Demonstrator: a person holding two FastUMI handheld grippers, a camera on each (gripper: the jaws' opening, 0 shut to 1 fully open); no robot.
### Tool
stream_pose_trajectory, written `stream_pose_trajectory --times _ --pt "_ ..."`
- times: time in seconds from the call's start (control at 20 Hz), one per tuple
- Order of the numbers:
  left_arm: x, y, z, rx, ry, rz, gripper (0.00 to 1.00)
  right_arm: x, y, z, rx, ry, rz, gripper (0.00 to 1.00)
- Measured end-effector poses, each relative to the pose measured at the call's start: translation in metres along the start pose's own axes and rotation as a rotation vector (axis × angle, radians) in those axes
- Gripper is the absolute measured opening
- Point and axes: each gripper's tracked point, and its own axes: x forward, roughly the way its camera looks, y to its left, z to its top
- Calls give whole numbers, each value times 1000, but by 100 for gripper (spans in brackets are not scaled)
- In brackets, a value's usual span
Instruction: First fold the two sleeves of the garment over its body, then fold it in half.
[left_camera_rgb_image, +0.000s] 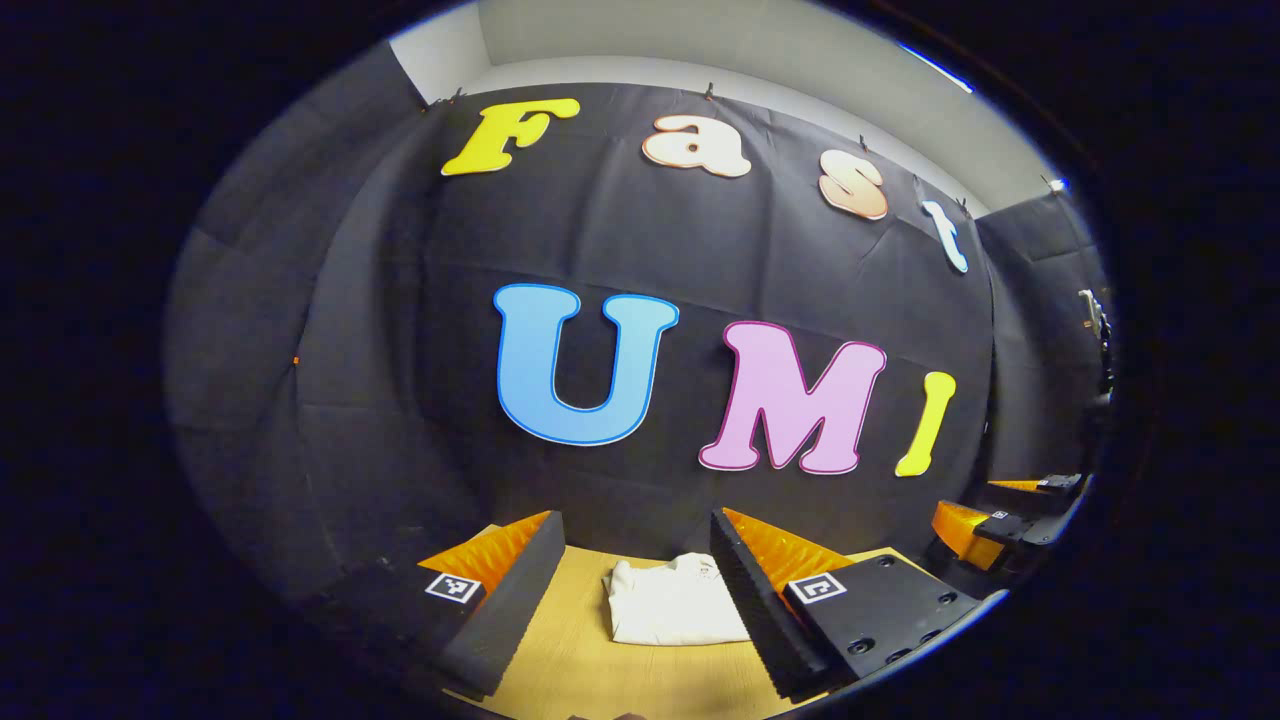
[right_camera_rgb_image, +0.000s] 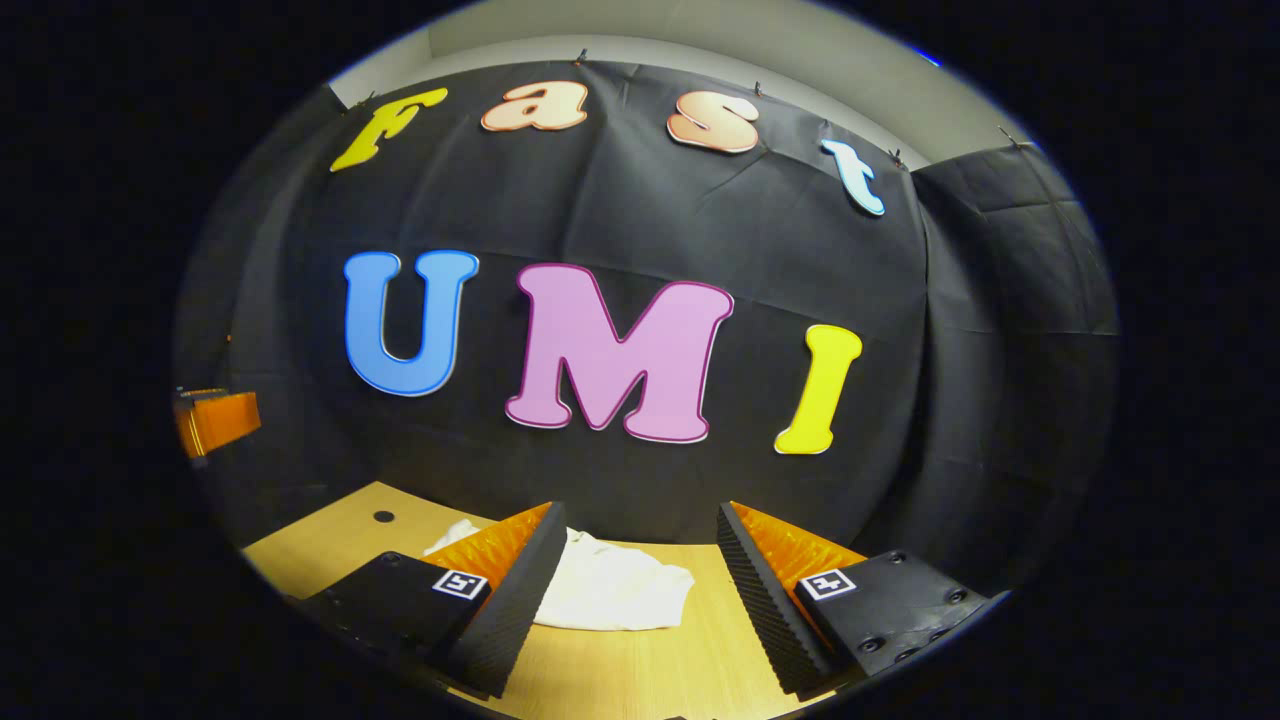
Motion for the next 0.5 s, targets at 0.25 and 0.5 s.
stream_pose_trajectory --times 0.25,0.5 --pt "-74 12 -15 34 3 19 95 -59 14 2 4 -46 50 97" --pt "-103 15 -29 52 47 26 95 -94 30 -18 39 -7 96 97"
